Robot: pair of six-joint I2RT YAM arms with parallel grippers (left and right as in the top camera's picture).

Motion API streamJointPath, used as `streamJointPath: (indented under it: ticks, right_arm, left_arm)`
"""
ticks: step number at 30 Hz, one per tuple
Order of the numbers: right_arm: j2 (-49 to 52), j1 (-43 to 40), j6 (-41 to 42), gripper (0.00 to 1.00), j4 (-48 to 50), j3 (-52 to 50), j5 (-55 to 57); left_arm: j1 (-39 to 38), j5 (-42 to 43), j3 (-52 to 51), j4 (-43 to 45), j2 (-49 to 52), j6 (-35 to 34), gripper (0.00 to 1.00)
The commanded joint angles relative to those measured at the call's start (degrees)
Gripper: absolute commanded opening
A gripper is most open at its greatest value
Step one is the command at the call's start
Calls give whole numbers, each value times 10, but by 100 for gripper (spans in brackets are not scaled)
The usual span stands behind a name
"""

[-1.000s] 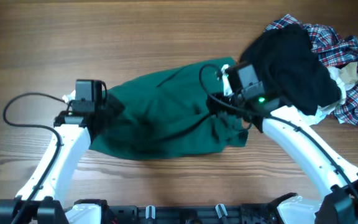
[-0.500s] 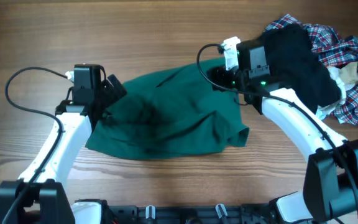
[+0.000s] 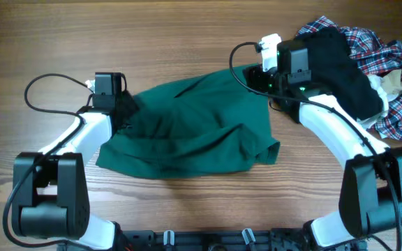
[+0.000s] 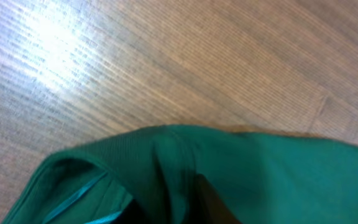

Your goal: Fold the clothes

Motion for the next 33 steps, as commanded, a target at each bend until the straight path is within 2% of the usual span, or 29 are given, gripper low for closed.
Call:
streamJointPath:
  ticks: [1, 2, 3, 5, 7, 12, 20, 26, 27, 30, 33]
  right_arm:
    - [40, 0, -8, 64, 7, 9, -21]
    - [47, 0, -7, 57, 8, 9, -36]
    - [52, 0, 0, 55, 23, 9, -39]
    - [61, 0, 0, 59, 44, 9, -38]
    - [83, -4, 5, 67, 65, 9, -37]
    - [134, -16, 27, 76, 83, 9, -39]
    - [186, -26, 68, 80, 155, 9, -44]
    - [189, -45, 83, 81, 200, 9, -44]
    - [189, -47, 87, 79, 202, 9, -46]
    - [189, -47, 85, 61, 202, 9, -84]
    - [189, -47, 83, 60, 202, 9, -89]
  left_arm:
    - [-3, -7, 8, 42, 5, 3, 4]
    - [-3, -16, 8, 52, 5, 3, 4]
    - [-3, -32, 8, 56, 5, 3, 4]
    - [-3, -45, 8, 56, 4, 3, 4]
    - [-3, -47, 8, 58, 2, 3, 4]
    - [-3, -46, 8, 57, 2, 3, 4]
    - [-3, -40, 8, 38, 2, 3, 4]
    - [-3, -40, 8, 38, 2, 3, 4]
    - [-3, -40, 8, 38, 2, 3, 4]
    - [-3, -40, 8, 38, 2, 3, 4]
    - [-3, -40, 8, 34, 2, 3, 4]
